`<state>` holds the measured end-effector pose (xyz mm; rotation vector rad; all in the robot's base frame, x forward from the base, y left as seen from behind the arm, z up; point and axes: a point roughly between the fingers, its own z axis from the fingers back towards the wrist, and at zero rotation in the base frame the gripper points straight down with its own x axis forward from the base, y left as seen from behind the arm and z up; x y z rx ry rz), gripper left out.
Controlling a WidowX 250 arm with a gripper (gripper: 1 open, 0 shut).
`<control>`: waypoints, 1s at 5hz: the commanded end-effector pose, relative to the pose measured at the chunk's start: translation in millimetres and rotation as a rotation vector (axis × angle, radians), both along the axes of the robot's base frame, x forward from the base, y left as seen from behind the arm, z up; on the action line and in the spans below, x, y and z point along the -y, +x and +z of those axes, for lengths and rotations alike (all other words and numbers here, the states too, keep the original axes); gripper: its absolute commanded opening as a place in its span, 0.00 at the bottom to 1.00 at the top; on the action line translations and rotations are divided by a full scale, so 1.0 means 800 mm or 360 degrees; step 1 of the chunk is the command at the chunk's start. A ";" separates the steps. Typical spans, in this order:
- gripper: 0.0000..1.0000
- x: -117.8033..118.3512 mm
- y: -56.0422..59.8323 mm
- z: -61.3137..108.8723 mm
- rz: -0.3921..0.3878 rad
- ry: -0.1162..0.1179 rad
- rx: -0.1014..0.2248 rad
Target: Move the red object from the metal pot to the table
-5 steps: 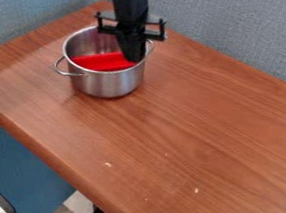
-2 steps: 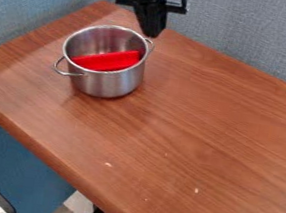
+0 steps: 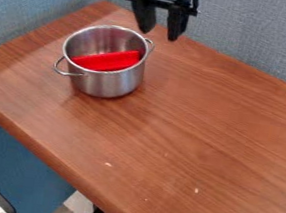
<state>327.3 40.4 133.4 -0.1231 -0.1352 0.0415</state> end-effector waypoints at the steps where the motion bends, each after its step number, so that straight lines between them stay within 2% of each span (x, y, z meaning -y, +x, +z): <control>1: 1.00 0.002 -0.013 0.027 -0.0060 0.0072 0.0104; 2: 1.00 0.005 -0.023 0.025 -0.0104 0.0087 0.0092; 3: 1.00 0.002 -0.038 0.022 -0.0218 0.0161 0.0115; 4: 1.00 -0.001 -0.047 0.011 -0.0240 0.0209 0.0097; 5: 1.00 -0.001 -0.054 -0.015 -0.0424 0.0232 0.0083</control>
